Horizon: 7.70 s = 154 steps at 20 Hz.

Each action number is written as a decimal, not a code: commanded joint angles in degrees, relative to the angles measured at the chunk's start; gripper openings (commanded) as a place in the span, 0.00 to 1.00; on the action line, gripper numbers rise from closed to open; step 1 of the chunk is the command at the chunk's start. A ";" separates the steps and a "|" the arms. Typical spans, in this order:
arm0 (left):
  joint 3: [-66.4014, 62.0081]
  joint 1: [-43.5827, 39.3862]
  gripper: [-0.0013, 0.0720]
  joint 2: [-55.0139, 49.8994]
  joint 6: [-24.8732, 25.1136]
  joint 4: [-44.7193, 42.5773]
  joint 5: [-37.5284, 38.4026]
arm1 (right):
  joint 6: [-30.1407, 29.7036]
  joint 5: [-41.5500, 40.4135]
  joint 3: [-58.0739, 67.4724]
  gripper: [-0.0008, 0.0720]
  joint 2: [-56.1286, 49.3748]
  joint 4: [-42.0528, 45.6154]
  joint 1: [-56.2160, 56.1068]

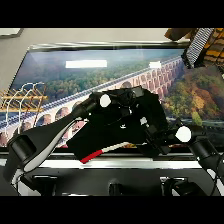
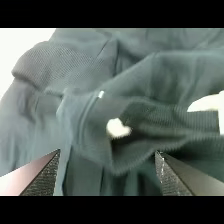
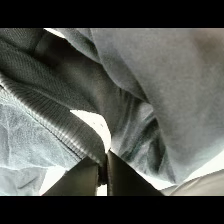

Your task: Fold the clothes and pants, and hang the long-sleeved shirts on hangers.

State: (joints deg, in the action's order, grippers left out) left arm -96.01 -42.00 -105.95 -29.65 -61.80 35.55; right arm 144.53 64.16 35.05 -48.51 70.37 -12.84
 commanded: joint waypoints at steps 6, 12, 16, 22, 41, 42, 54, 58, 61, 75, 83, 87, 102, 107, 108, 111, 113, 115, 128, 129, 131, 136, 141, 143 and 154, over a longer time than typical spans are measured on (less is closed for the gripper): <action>-1.62 -0.72 1.00 -2.56 1.57 2.45 -7.37 | -1.42 0.00 -0.02 0.09 0.07 0.42 -0.04; -1.64 -0.85 0.94 -5.81 -0.37 2.45 -13.18 | -1.84 0.39 -0.02 0.09 0.04 0.46 -0.04; -1.66 -0.83 0.11 -5.84 -0.37 2.47 -13.16 | -1.84 0.42 0.00 0.09 0.07 0.83 -0.04; -7.67 0.83 0.06 -3.37 -9.25 1.97 -12.66 | -3.23 2.80 3.54 0.09 0.04 7.41 0.17; -20.76 20.50 0.07 14.60 -35.21 0.50 -10.51 | -27.76 6.10 89.02 0.09 -37.77 -12.26 11.80; -20.79 21.51 0.06 16.00 -35.19 0.50 -10.54 | -30.10 3.72 89.02 0.09 -37.73 -16.68 11.80; -20.76 25.20 0.06 31.85 -44.09 -0.28 5.97 | -43.41 -5.57 89.02 0.09 -26.01 -7.06 11.82; -20.09 25.18 0.06 31.82 -58.25 -3.21 18.71 | -45.83 -6.16 88.85 0.09 -25.73 -6.54 11.82; -16.96 24.96 0.06 31.54 -61.29 -3.19 19.34 | -48.02 -8.07 88.04 0.09 -25.97 -6.43 11.82; -16.90 25.33 0.06 21.90 -61.66 -3.39 -0.98 | -58.29 -34.51 85.29 0.09 -38.77 6.62 4.31; -21.59 26.21 0.06 27.87 -61.66 -3.37 -5.57 | -59.80 -45.68 85.31 0.09 -26.73 8.76 4.31; -21.59 26.18 0.06 33.62 -61.70 -3.34 3.13 | -59.71 -36.09 85.31 0.09 -19.78 6.54 4.31; -8.92 22.60 0.06 35.69 -75.36 -15.76 47.10 | -44.48 33.14 78.90 0.08 -14.82 10.36 4.31; 5.14 14.10 0.06 35.74 -82.16 -19.26 44.24 | -41.48 34.75 62.14 0.08 -9.01 16.50 4.31; 8.09 12.04 0.06 35.74 -83.73 -19.28 42.34 | -39.41 33.24 55.67 0.08 -6.45 16.17 4.31; 16.39 7.19 0.06 35.69 -89.74 -19.28 33.35 | -32.11 25.11 36.92 0.08 0.63 13.68 4.31; 20.87 5.92 0.06 35.67 -93.92 -19.28 28.20 | -29.57 21.31 29.64 0.08 1.60 9.38 4.31; 24.35 5.60 0.06 35.50 -96.65 -19.30 23.78 | -29.42 14.93 26.10 0.08 0.20 5.44 4.31; 26.60 8.07 0.06 34.62 -104.30 -26.36 15.89 | -26.38 9.97 44.50 0.08 -18.80 22.82 -8.20; 26.82 7.87 0.06 34.62 -106.16 -26.34 17.27 | -25.86 14.51 44.50 0.08 -18.62 22.91 -8.17; 27.71 7.10 0.06 34.64 -108.48 -26.47 20.26 | -26.16 21.51 43.78 0.08 -17.64 26.86 -10.05; 30.40 1.86 0.06 34.64 -111.25 -26.34 21.73 | -14.10 24.59 35.06 0.08 -12.07 34.27 -25.46; 32.04 -1.25 0.06 36.44 -113.57 -27.21 25.55 | -3.56 27.65 28.48 0.08 -11.30 39.93 -35.28; 33.88 -1.18 0.06 39.26 -113.98 -28.37 26.23 | -0.46 28.70 26.23 0.08 -9.90 43.01 -35.85; 37.16 -1.31 0.06 37.22 -111.99 -19.67 13.20 | -5.95 15.80 24.79 0.08 -5.35 26.71 -22.14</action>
State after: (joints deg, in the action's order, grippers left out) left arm -59.02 -43.24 -67.40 -141.69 -85.34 52.12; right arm 141.40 80.68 59.94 -55.37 102.48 -36.34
